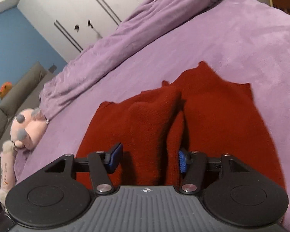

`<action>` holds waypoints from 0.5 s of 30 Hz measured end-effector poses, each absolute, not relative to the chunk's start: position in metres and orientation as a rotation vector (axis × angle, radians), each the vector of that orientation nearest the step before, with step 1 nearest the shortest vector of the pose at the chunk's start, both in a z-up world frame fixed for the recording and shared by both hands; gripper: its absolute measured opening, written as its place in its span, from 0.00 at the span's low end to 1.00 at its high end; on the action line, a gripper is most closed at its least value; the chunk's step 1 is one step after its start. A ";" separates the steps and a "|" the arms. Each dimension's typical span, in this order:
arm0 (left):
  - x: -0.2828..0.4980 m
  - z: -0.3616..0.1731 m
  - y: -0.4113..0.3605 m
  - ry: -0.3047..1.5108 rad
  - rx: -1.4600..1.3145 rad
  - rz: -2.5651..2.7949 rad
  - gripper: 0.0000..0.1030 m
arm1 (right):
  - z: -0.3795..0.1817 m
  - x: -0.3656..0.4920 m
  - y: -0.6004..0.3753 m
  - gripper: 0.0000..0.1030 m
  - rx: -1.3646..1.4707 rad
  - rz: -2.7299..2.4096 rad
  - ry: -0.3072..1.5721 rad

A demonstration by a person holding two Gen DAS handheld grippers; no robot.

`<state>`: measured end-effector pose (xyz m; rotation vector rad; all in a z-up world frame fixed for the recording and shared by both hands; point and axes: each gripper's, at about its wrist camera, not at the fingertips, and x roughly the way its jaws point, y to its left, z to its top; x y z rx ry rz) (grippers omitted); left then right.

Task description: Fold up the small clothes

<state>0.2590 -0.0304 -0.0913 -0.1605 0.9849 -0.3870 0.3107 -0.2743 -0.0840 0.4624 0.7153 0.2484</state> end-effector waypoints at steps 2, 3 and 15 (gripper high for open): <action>0.254 -0.091 -0.035 0.989 -0.150 -0.397 0.67 | -0.078 0.313 -0.259 0.16 0.326 0.226 0.729; 0.253 -0.092 -0.039 0.994 -0.138 -0.398 0.70 | -0.073 0.310 -0.249 0.15 0.238 0.206 0.719; 0.252 -0.095 -0.047 1.003 -0.116 -0.343 0.70 | -0.067 0.277 -0.270 0.10 -0.239 -0.052 0.556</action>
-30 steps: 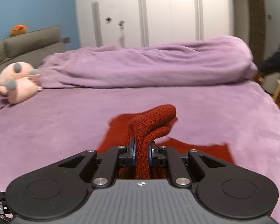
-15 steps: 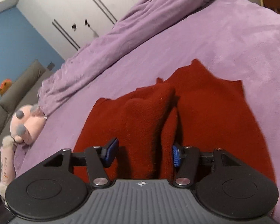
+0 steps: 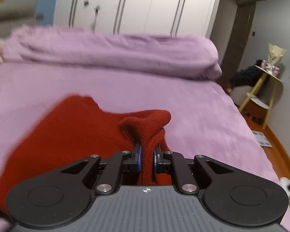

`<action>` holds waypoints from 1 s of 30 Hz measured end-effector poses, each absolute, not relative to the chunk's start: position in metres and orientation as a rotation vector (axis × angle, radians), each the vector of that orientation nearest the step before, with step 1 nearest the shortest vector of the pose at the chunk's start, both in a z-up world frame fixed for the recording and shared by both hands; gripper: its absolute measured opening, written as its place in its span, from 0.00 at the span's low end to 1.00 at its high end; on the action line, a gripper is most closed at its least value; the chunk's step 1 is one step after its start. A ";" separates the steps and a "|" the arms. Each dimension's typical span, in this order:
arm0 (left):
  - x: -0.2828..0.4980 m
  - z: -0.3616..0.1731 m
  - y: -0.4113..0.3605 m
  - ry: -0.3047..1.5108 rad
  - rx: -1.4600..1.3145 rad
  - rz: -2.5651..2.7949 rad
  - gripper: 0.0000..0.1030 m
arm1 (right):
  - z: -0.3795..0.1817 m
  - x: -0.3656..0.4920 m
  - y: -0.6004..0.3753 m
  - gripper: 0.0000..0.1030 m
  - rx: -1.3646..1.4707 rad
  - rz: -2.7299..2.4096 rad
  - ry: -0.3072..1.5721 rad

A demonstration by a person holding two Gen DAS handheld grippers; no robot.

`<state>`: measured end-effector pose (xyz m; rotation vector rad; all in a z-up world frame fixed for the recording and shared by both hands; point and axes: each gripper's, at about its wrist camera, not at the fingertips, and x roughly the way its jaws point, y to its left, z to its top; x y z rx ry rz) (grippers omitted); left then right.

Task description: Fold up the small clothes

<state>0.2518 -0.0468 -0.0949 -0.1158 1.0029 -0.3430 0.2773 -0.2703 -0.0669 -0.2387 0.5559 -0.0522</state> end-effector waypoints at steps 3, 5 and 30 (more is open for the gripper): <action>0.251 -0.096 -0.049 0.997 -0.114 -0.341 0.70 | -0.079 0.276 -0.280 0.14 -0.244 -0.066 0.555; 0.254 -0.096 -0.049 0.997 -0.111 -0.340 0.70 | -0.068 0.270 -0.288 0.33 -0.156 -0.101 0.553; 0.249 -0.090 -0.066 0.985 -0.118 -0.242 0.70 | -0.116 0.179 -0.388 0.16 1.173 0.191 0.480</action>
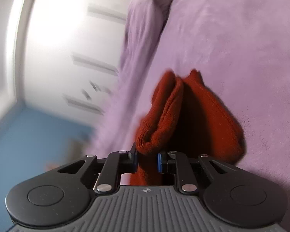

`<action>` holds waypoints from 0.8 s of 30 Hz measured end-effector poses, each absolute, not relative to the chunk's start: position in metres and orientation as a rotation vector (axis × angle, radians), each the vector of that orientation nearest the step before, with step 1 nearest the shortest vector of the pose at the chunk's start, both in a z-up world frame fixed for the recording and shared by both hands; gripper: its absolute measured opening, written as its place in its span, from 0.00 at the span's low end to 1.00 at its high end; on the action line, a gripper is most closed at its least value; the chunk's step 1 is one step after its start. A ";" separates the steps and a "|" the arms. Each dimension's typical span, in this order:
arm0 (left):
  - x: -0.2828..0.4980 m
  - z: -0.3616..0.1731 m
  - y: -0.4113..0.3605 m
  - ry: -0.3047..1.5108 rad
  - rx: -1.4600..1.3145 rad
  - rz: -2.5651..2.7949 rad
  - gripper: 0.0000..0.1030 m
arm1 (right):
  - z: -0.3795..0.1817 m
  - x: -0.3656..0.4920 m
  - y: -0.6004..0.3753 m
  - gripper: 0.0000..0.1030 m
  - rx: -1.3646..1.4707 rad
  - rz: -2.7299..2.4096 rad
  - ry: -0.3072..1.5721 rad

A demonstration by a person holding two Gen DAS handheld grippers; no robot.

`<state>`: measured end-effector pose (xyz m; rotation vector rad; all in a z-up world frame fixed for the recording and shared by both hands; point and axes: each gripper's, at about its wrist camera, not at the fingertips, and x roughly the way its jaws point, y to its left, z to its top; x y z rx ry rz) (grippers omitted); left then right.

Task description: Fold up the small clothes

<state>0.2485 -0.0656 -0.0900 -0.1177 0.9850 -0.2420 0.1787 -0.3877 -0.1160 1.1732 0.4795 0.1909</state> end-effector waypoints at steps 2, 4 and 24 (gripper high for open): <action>0.249 -0.091 -0.066 0.995 -0.128 -0.237 0.72 | -0.111 0.180 -0.379 0.16 0.893 0.023 0.582; 0.248 -0.092 -0.068 0.994 -0.115 -0.237 0.72 | -0.114 0.181 -0.367 0.16 0.766 0.004 0.612; 0.231 -0.065 -0.024 0.953 -0.199 -0.375 0.70 | -0.080 0.174 -0.385 0.37 0.589 -0.018 0.560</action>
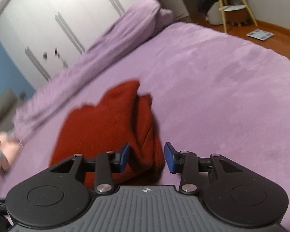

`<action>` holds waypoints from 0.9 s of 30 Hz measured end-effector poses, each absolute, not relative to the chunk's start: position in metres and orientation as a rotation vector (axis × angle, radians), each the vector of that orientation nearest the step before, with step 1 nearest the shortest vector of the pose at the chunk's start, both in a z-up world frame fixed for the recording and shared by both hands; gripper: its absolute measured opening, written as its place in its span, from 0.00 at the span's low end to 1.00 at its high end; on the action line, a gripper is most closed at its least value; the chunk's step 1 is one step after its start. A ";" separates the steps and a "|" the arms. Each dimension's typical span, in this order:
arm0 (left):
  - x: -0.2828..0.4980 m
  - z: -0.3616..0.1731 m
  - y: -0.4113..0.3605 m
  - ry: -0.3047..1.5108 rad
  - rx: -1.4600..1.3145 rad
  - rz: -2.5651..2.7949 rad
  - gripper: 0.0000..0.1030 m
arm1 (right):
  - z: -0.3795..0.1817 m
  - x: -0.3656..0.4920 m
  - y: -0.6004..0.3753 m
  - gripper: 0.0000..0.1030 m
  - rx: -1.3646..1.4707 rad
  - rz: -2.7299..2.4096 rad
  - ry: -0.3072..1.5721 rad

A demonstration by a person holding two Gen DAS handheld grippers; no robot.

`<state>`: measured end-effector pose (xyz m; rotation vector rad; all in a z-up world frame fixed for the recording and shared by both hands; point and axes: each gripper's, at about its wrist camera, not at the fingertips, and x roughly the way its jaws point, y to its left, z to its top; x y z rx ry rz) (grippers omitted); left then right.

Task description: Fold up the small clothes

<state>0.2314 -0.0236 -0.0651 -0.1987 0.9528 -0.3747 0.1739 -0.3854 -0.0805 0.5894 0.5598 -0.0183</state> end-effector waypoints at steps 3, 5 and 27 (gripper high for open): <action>0.234 -0.057 -0.017 0.908 -0.235 -0.400 0.70 | -0.070 0.185 -0.386 0.37 0.584 0.031 0.547; 0.235 -0.051 -0.017 0.882 -0.269 -0.429 0.72 | -0.067 0.202 -0.380 0.42 0.558 0.085 0.549; 0.271 -0.065 -0.024 0.945 -0.304 -0.408 0.73 | -0.081 0.255 -0.363 0.21 0.321 0.032 0.650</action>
